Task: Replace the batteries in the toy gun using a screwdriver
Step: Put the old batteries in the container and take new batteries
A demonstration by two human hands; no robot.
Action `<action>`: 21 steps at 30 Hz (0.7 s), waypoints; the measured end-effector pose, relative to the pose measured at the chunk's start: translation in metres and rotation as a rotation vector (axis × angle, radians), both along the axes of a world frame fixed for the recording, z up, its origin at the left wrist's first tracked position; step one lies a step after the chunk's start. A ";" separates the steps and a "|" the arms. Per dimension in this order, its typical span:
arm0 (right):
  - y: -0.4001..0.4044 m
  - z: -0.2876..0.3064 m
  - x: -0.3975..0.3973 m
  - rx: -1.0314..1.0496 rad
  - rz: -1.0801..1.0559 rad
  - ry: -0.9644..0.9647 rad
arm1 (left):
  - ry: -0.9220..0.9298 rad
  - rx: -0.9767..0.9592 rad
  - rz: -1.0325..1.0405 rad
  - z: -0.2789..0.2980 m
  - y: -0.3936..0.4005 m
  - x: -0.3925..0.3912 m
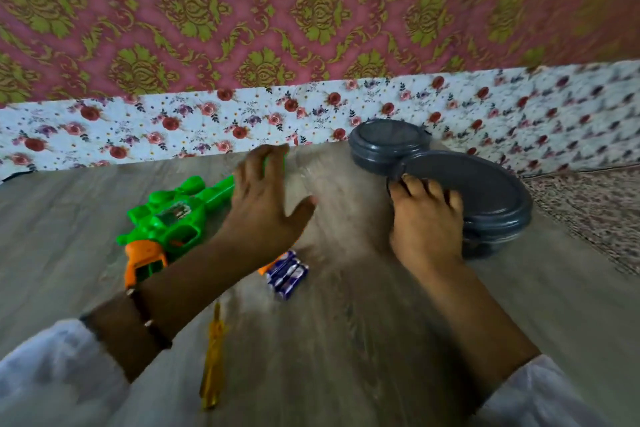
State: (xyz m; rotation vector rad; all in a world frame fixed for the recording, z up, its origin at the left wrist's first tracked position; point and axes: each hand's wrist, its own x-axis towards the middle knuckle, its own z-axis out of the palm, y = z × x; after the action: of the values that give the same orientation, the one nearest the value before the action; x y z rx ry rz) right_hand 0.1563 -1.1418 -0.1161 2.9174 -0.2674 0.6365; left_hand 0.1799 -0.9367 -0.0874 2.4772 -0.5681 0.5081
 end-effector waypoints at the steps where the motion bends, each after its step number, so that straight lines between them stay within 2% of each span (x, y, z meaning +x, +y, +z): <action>1: -0.007 0.000 0.000 0.012 -0.031 -0.006 | -0.019 0.089 -0.050 0.001 -0.017 0.013; 7: -0.017 -0.005 0.006 0.114 -0.050 0.014 | 0.058 0.391 -0.141 -0.009 -0.097 0.087; 16: -0.014 -0.007 0.007 0.168 -0.028 -0.039 | 0.136 0.575 -0.169 -0.022 -0.146 0.136; 21: -0.015 -0.007 0.007 0.187 -0.021 -0.024 | 0.049 0.635 -0.156 -0.019 -0.141 0.138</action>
State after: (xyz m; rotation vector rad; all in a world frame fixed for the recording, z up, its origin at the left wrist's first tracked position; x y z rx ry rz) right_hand 0.1632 -1.1567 -0.1231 3.0814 -0.3790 0.6783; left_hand 0.3180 -1.0781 -0.1059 2.9851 -1.0195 0.2211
